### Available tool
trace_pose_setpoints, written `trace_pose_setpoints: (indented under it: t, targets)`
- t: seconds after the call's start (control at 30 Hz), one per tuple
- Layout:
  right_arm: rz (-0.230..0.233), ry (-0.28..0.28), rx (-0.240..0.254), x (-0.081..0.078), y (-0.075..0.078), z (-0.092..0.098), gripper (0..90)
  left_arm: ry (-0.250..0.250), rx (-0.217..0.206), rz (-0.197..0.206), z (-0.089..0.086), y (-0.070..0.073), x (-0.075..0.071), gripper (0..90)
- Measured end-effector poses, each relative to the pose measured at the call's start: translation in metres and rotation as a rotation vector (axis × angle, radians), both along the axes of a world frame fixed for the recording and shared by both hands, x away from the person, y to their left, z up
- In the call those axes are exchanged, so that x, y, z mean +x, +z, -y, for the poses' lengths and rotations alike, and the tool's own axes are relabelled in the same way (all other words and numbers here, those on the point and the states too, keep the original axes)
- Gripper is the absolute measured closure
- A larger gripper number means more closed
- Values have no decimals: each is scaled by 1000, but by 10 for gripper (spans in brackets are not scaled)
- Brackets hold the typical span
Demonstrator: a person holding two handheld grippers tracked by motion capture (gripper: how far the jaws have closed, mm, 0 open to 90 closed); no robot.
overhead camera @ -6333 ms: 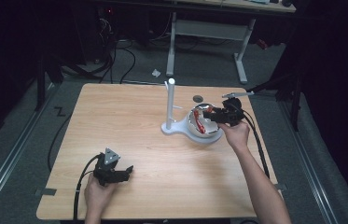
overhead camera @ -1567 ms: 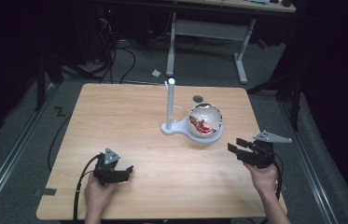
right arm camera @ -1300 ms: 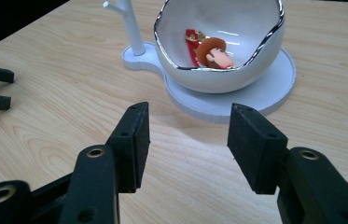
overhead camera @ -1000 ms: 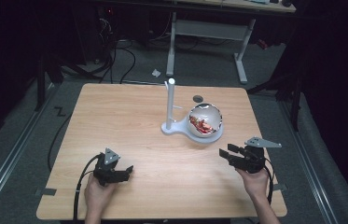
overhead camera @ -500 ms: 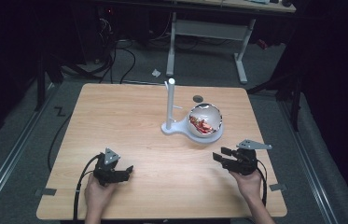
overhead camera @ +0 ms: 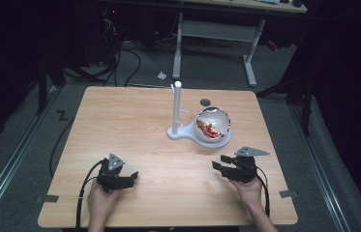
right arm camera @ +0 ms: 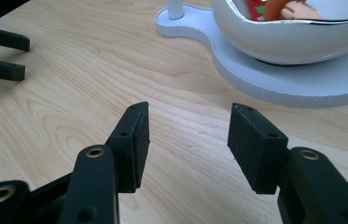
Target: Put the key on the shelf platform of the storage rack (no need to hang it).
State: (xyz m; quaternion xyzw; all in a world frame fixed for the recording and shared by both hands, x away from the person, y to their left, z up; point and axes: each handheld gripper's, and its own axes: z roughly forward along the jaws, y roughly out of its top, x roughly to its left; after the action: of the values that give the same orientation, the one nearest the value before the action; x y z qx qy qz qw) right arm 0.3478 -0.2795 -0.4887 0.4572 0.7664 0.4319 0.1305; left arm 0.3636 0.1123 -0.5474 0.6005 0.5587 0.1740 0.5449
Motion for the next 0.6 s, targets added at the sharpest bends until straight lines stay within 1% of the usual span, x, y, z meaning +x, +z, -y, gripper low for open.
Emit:
trace_pose_setpoints:
  t: [0.1, 0.13, 0.3, 0.6]
  targets:
    - [-2, 6, 1, 1, -3, -5, 487, 0, 0, 0, 0, 0, 0, 206]
    - [5, 13, 0, 2, -4, -6, 487, 0, 0, 0, 0, 0, 0, 206]
    - [-3, 23, -11, 3, -7, -13, 483, 0, 0, 0, 0, 0, 0, 206]
    - [4, 26, -61, 4, -17, -22, 468, -1, 3, -1, 0, 0, 0, 206]
